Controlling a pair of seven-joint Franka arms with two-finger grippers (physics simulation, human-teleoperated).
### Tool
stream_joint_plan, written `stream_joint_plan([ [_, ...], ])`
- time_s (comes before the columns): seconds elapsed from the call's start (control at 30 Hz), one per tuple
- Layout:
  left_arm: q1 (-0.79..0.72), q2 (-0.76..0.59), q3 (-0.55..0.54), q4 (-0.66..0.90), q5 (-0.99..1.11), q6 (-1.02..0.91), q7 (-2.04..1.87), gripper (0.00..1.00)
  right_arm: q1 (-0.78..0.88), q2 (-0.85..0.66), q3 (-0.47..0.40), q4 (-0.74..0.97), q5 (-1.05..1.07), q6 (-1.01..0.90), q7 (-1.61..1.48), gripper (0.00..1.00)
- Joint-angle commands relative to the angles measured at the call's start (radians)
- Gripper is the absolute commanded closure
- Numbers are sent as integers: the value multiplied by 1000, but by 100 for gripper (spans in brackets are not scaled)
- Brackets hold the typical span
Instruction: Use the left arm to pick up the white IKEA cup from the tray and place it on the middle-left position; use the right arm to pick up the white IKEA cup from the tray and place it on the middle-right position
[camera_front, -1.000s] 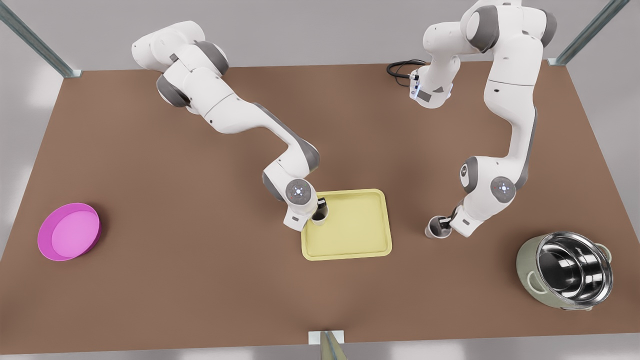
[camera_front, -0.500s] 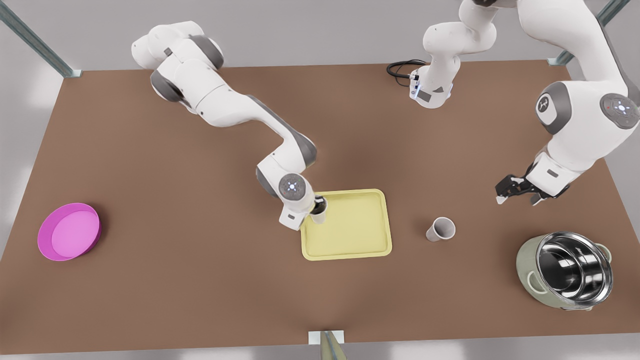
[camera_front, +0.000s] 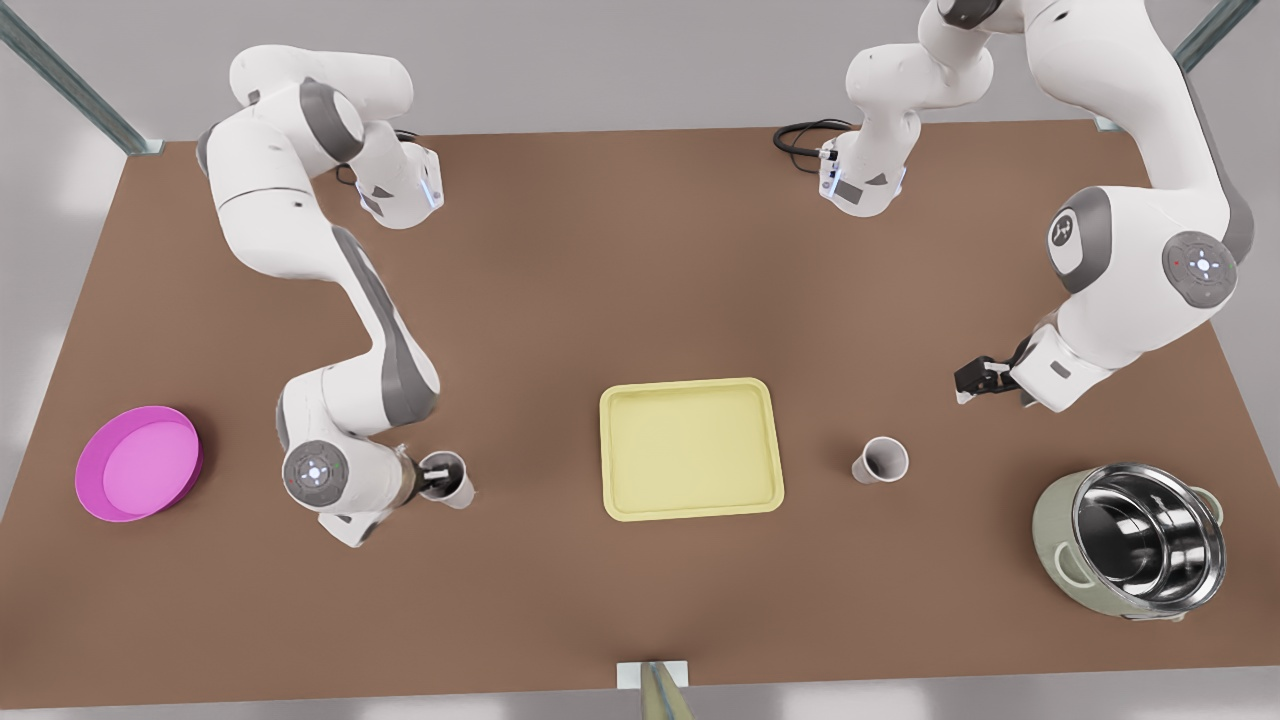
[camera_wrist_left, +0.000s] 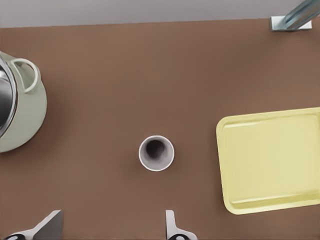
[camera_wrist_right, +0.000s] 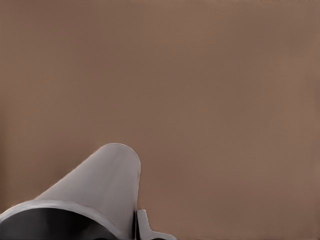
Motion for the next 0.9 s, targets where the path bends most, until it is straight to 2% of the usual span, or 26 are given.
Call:
stream_joint_plan([
  [0.0,0,-2,0,1,1,-10,-29,0,-7,1,-34,4,-43,35,-527,92],
  [0.13,0,0,1,-1,1,-10,-28,0,-7,61,-69,2,-144,191,-575,92],
  [0.23,2,0,0,-1,1,-10,-28,0,-9,101,-71,1,-138,248,-562,91],
  [0.53,0,0,0,-1,4,-10,-29,0,-16,152,-69,-13,-107,253,-570,90],
  [0.67,0,0,0,-1,4,-10,-29,0,-16,159,-69,-13,-106,253,-567,84],
  [0.7,2,0,0,-1,4,-10,-29,0,-16,159,-69,-13,-107,251,-567,72],
  [0.77,0,0,0,-1,4,-10,-29,0,-15,159,-69,-13,-109,248,-564,62],
  [0.87,2,0,0,-1,4,-10,-29,0,-15,158,-69,-13,-109,241,-561,60],
])
